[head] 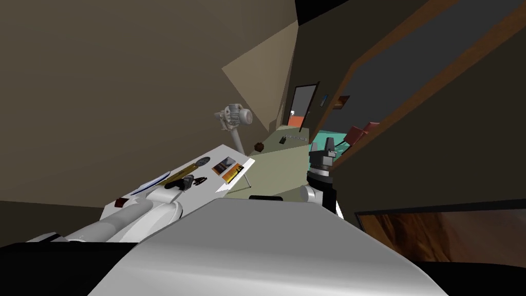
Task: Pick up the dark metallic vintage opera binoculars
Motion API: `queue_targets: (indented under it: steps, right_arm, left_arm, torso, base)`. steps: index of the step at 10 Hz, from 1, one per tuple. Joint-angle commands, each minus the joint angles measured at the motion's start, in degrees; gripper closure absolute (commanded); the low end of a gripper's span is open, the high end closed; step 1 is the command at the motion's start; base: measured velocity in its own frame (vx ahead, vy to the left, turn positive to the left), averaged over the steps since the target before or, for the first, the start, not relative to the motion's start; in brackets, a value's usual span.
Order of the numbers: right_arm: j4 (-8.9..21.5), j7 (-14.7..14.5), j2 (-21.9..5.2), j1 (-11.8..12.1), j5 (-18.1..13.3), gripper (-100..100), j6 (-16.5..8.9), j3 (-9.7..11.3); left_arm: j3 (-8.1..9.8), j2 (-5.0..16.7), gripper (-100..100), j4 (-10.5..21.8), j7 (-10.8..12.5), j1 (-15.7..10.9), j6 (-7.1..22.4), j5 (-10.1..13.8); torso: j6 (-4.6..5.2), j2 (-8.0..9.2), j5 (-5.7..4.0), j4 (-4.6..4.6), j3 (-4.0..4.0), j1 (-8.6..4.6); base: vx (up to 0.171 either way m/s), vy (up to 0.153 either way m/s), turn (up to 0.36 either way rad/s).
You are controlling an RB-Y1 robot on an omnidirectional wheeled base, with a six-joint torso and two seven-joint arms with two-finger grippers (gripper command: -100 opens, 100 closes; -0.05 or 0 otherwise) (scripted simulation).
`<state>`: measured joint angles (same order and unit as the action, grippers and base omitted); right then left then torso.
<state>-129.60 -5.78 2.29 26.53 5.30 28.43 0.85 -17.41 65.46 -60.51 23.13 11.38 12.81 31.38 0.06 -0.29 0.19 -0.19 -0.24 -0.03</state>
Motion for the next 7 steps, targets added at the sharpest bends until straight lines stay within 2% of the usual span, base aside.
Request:
queue_targets:
  steps: [1,2,3,5,6,7]
  right_arm:
    - [0.0,0.0,0.0,0.0,0.0,0,0.0,0.0]
    - [0.0,0.0,0.0,0.0,0.0,0,0.0,0.0]
    - [0.0,0.0,0.0,0.01,0.0,0,0.0,-0.01]
    - [0.0,0.0,0.0,0.0,0.0,0,0.0,0.0]
    - [0.0,0.0,0.0,0.0,0.0,0,0.0,0.0]
    - [0.0,0.0,0.0,0.0,0.0,0,0.0,0.0]
  left_arm:
    - [-0.66,-0.19,100,0.5,-1.64,-0.46,-0.54,0.57]
    - [-0.4,0.26,100,-2.32,-3.99,-0.3,2.47,3.44]
    - [-0.4,0.26,100,-3.72,-5.46,-0.3,2.66,5.37]
    - [-0.4,0.26,100,-3.72,-8.11,-0.3,2.66,6.33]
    - [0.06,0.31,100,-3.85,-6.92,-0.11,2.94,5.73]
    - [0.0,0.32,0,-3.8,-7.28,-0.18,2.87,5.84]
  torso:
    - [0.0,0.0,0.0,0.0,0.0,0.0]
    - [0.02,-0.03,0.06,-0.03,-0.03,0.0]
    - [-0.08,-0.05,0.07,-0.05,-0.05,0.05]
    - [0.07,-0.08,0.26,-0.11,-0.1,0.04]
    - [0.12,-0.11,0.36,-0.15,-0.13,0.05]
    - [0.11,-0.12,0.37,-0.16,-0.14,0.06]
  base:
    - [0.0,0.0,0.0]
    - [0.011,0.015,0.172]
    - [0.017,0.016,0.133]
    - [0.004,0.005,-0.002]
    - [0.0,0.0,0.0]
    - [0.0,0.0,0.0]
